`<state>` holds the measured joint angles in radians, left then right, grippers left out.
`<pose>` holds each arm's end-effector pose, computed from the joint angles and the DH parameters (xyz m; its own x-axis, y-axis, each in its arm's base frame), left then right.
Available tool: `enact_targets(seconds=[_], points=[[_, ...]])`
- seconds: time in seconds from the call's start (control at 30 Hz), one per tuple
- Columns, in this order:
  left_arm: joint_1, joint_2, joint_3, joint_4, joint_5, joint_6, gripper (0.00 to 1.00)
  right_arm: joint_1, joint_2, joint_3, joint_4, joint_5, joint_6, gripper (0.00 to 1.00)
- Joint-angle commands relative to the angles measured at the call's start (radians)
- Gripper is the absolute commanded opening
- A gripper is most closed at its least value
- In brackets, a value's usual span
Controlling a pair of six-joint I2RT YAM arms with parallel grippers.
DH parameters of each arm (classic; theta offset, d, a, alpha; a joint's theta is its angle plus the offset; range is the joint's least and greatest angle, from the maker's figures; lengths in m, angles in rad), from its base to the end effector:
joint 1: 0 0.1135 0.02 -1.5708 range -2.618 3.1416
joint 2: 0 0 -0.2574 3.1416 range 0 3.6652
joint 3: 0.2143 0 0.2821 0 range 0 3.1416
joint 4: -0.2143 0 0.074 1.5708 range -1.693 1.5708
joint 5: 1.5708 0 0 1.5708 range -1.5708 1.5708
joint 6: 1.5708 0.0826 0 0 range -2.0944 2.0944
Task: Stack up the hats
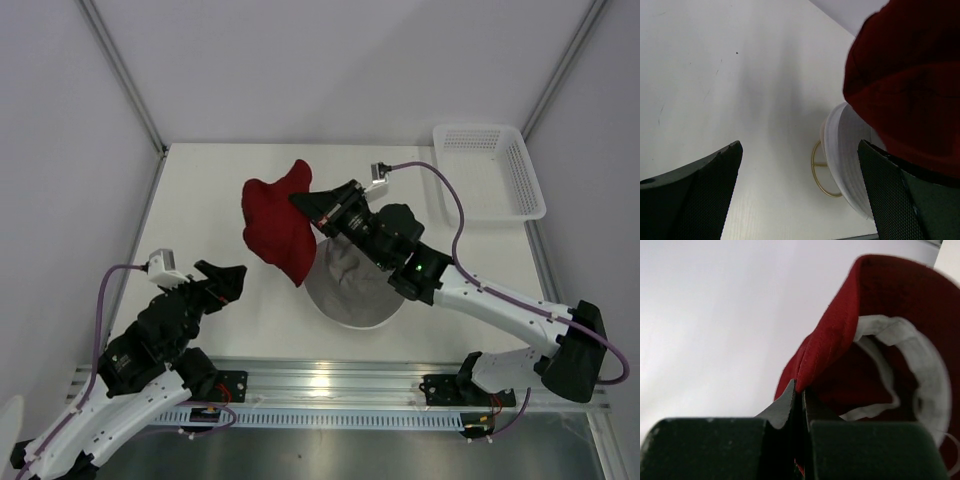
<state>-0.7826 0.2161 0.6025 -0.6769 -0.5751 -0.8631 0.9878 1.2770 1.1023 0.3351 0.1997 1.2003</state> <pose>0.1300 -0.0659 0.2871 -0.3009 -0.6000 -0.7412 -0.0099 0.7792 -0.6267 0.2231 0.3085 0.3958 -0.6304 0.7036 -0.3279 -0.3392 0.1303 0.9317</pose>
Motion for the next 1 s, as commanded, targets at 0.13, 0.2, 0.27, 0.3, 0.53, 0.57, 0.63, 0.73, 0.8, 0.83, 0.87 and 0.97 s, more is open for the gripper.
enact_targets(seconds=[0.13, 0.2, 0.27, 0.3, 0.53, 0.57, 0.63, 0.73, 0.8, 0.83, 0.87, 0.97], points=[[0.008, -0.038, 0.006, -0.035, -0.052, 0.007, 0.99, 0.017, -0.043, -0.019, 0.036, 0.067, -0.025, 0.0], [0.008, -0.055, 0.0, -0.038, -0.055, 0.006, 1.0, 0.017, -0.088, -0.044, -0.036, 0.115, -0.063, 0.0], [0.009, -0.064, -0.001, -0.041, -0.058, 0.007, 1.0, 0.018, -0.163, -0.067, -0.178, 0.159, -0.087, 0.0], [0.009, -0.063, -0.001, -0.042, -0.06, 0.007, 1.0, 0.018, -0.189, -0.077, -0.218, 0.17, -0.084, 0.0], [0.009, -0.015, -0.013, -0.018, -0.033, -0.004, 0.99, 0.022, -0.428, -0.191, -0.445, 0.269, -0.107, 0.0], [0.008, 0.003, -0.013, -0.01, -0.026, -0.004, 1.0, 0.02, -0.473, -0.203, -0.484, 0.292, -0.108, 0.0], [0.008, 0.02, -0.01, 0.011, -0.008, -0.002, 0.99, 0.022, -0.519, -0.222, -0.517, 0.337, -0.097, 0.0], [0.009, 0.058, -0.001, 0.037, 0.014, 0.004, 0.99, 0.022, -0.59, -0.266, -0.609, 0.426, -0.076, 0.0], [0.008, 0.084, 0.013, 0.052, 0.021, 0.009, 0.99, 0.02, -0.631, -0.289, -0.662, 0.46, -0.061, 0.0], [0.008, 0.091, 0.019, 0.057, 0.024, 0.009, 1.0, 0.02, -0.645, -0.3, -0.709, 0.49, -0.054, 0.0], [0.009, 0.098, 0.02, 0.065, 0.033, 0.013, 0.99, 0.022, -0.657, -0.308, -0.729, 0.504, -0.051, 0.0], [0.008, 0.137, 0.022, 0.102, 0.056, 0.006, 0.99, 0.02, -0.721, -0.363, -0.792, 0.537, -0.047, 0.0]])
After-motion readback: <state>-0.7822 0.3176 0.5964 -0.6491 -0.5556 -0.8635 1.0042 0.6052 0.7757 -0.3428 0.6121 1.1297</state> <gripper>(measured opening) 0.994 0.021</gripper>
